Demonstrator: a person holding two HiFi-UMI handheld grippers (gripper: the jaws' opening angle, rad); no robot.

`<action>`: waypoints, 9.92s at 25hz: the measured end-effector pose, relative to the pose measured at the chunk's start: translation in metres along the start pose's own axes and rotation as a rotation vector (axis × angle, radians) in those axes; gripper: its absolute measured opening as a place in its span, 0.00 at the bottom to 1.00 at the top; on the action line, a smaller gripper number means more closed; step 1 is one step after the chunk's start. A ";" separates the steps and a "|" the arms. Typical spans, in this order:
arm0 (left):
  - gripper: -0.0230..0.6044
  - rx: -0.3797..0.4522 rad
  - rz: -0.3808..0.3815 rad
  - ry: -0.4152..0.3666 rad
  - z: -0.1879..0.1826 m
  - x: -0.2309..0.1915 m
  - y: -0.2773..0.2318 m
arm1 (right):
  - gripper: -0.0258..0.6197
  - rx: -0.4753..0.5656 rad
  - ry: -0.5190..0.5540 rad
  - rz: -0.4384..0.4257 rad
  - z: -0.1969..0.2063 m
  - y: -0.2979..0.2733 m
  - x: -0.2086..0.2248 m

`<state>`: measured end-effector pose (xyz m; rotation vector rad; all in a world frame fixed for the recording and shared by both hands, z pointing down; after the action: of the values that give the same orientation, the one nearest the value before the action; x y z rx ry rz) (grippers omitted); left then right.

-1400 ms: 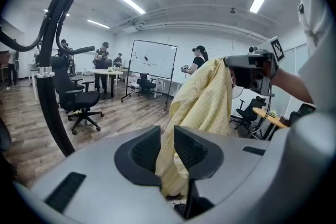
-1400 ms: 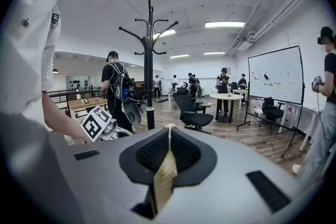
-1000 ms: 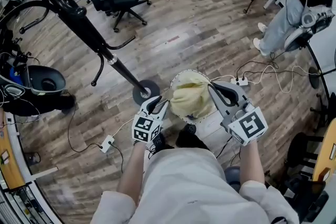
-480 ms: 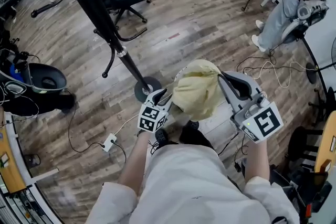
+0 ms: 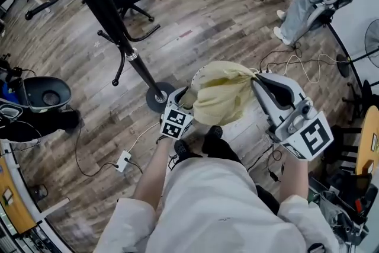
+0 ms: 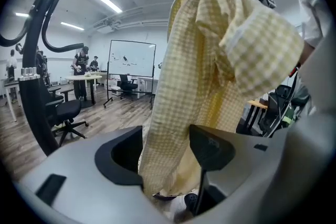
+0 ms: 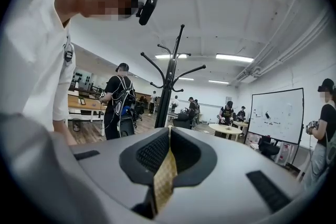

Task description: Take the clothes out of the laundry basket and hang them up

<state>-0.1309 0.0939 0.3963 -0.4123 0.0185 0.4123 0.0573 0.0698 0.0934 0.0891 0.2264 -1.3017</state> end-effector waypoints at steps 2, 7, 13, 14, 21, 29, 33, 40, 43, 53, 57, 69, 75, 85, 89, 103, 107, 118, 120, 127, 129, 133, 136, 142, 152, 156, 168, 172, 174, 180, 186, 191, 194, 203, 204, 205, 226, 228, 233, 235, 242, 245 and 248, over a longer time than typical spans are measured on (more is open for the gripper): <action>0.47 0.013 0.012 -0.008 -0.005 0.001 -0.004 | 0.07 -0.001 0.000 0.015 -0.003 0.004 0.001; 0.29 0.036 0.045 -0.028 -0.006 0.010 -0.016 | 0.07 -0.012 0.000 0.050 -0.004 0.013 -0.001; 0.12 0.048 0.095 -0.044 -0.016 0.021 -0.032 | 0.07 -0.015 -0.011 0.081 -0.003 0.025 0.001; 0.09 0.055 0.102 -0.048 -0.017 0.023 -0.034 | 0.07 -0.014 -0.013 0.089 -0.003 0.029 0.001; 0.08 0.098 0.065 -0.056 -0.022 0.029 -0.036 | 0.07 -0.011 -0.030 0.140 0.002 0.056 0.008; 0.07 0.180 -0.053 -0.024 -0.045 0.009 -0.008 | 0.07 0.001 -0.065 0.193 0.009 0.080 0.023; 0.07 0.226 -0.101 -0.019 -0.063 -0.007 0.016 | 0.07 0.009 -0.083 0.208 0.013 0.077 0.028; 0.07 0.315 -0.179 -0.035 -0.094 -0.019 0.064 | 0.07 0.004 -0.100 0.211 0.027 0.062 0.026; 0.07 0.353 -0.222 -0.049 -0.108 -0.021 0.089 | 0.07 -0.005 -0.101 0.205 0.034 0.054 0.026; 0.07 0.432 -0.359 -0.103 -0.144 -0.034 0.177 | 0.07 0.022 -0.137 0.181 0.045 0.010 0.025; 0.07 0.441 -0.426 -0.116 -0.149 -0.044 0.210 | 0.07 0.034 -0.138 0.161 0.046 -0.014 0.022; 0.07 0.461 -0.598 -0.114 -0.144 -0.084 0.280 | 0.07 0.072 -0.127 0.033 0.032 -0.085 0.001; 0.07 0.440 -0.657 -0.107 -0.137 -0.119 0.299 | 0.07 0.076 -0.119 -0.008 0.030 -0.115 -0.013; 0.07 0.420 -0.665 -0.166 -0.156 -0.156 0.303 | 0.07 0.062 -0.120 0.009 0.028 -0.135 -0.013; 0.07 0.411 -0.664 -0.166 -0.157 -0.169 0.299 | 0.07 0.022 -0.104 0.020 0.038 -0.137 -0.016; 0.07 0.338 -0.595 -0.185 -0.164 -0.215 0.248 | 0.07 -0.099 -0.115 0.132 0.080 -0.142 0.007; 0.07 0.305 -0.587 -0.157 -0.155 -0.224 0.239 | 0.07 -0.132 -0.120 0.158 0.091 -0.146 0.010; 0.07 0.210 -0.565 -0.113 -0.125 -0.247 0.210 | 0.07 -0.247 -0.136 0.190 0.137 -0.162 0.015; 0.07 0.196 -0.559 -0.108 -0.120 -0.249 0.205 | 0.07 -0.275 -0.141 0.193 0.148 -0.164 0.012; 0.07 0.148 -0.528 -0.070 -0.098 -0.257 0.191 | 0.07 -0.339 -0.179 0.190 0.180 -0.167 -0.001; 0.07 0.133 -0.525 -0.070 -0.092 -0.256 0.189 | 0.07 -0.353 -0.193 0.188 0.188 -0.168 -0.005; 0.08 0.112 -0.510 -0.068 -0.085 -0.258 0.184 | 0.07 -0.383 -0.220 0.183 0.203 -0.172 -0.010; 0.08 0.100 -0.493 -0.051 -0.076 -0.259 0.183 | 0.07 -0.407 -0.235 0.176 0.213 -0.177 -0.020; 0.08 0.088 -0.453 -0.022 -0.060 -0.258 0.176 | 0.08 -0.449 -0.260 0.165 0.231 -0.182 -0.033; 0.12 0.107 -0.422 0.000 -0.052 -0.252 0.179 | 0.14 -0.464 -0.271 0.184 0.234 -0.179 -0.035; 0.23 0.096 -0.410 -0.019 -0.049 -0.248 0.180 | 0.14 -0.454 -0.269 0.189 0.231 -0.176 -0.033; 0.23 0.158 -0.457 -0.026 -0.057 -0.234 0.207 | 0.13 -0.421 -0.254 0.162 0.218 -0.167 -0.044; 0.23 0.171 -0.467 -0.036 -0.063 -0.226 0.215 | 0.13 -0.397 -0.250 0.155 0.210 -0.162 -0.045; 0.23 0.177 -0.469 -0.038 -0.066 -0.222 0.218 | 0.13 -0.388 -0.250 0.156 0.207 -0.160 -0.043; 0.22 0.217 -0.467 -0.055 -0.078 -0.200 0.231 | 0.12 -0.361 -0.253 0.161 0.200 -0.146 -0.042; 0.21 0.276 -0.416 -0.109 -0.102 -0.166 0.240 | 0.11 -0.335 -0.260 0.175 0.200 -0.130 -0.040; 0.18 0.328 -0.368 -0.146 -0.123 -0.142 0.243 | 0.10 -0.310 -0.263 0.200 0.194 -0.119 -0.040; 0.17 0.345 -0.342 -0.151 -0.130 -0.127 0.239 | 0.09 -0.285 -0.261 0.214 0.186 -0.111 -0.038; 0.12 0.347 -0.155 -0.172 -0.138 -0.075 0.191 | 0.06 -0.251 -0.258 0.273 0.170 -0.072 -0.032; 0.12 0.343 -0.132 -0.173 -0.138 -0.070 0.184 | 0.06 -0.252 -0.259 0.283 0.170 -0.065 -0.032; 0.11 0.339 -0.111 -0.175 -0.138 -0.065 0.177 | 0.06 -0.255 -0.260 0.293 0.171 -0.059 -0.032; 0.09 0.171 0.172 -0.134 -0.124 0.012 0.014 | 0.05 -0.357 -0.375 0.421 0.239 0.036 0.016; 0.09 0.156 0.166 -0.116 -0.122 0.015 -0.001 | 0.05 -0.365 -0.390 0.411 0.249 0.041 0.025; 0.09 0.111 0.139 -0.054 -0.111 0.016 -0.030 | 0.05 -0.392 -0.451 0.378 0.276 0.041 0.037; 0.09 0.096 0.119 -0.021 -0.106 0.019 -0.042 | 0.05 -0.410 -0.470 0.348 0.288 0.041 0.040; 0.09 0.013 0.072 0.045 -0.079 0.031 -0.083 | 0.05 -0.468 -0.527 0.277 0.337 0.046 0.056; 0.09 -0.047 0.051 0.054 -0.065 0.035 -0.096 | 0.05 -0.493 -0.553 0.263 0.357 0.043 0.060; 0.09 -0.087 0.036 0.076 -0.053 0.038 -0.107 | 0.05 -0.516 -0.571 0.231 0.376 0.039 0.060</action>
<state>-0.0503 -0.0019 0.3853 -0.5144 0.0824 0.4335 0.1527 -0.0485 0.4446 -0.6699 0.0518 -0.9596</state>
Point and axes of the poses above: the fingertips, and each gripper's own axes: y backward along the fingers, x to its right, z out of its underside, the point moved 7 cm from there along y, backward along the fingers, and after that the axes turned 2 degrees about x, right-handed, at the moved point
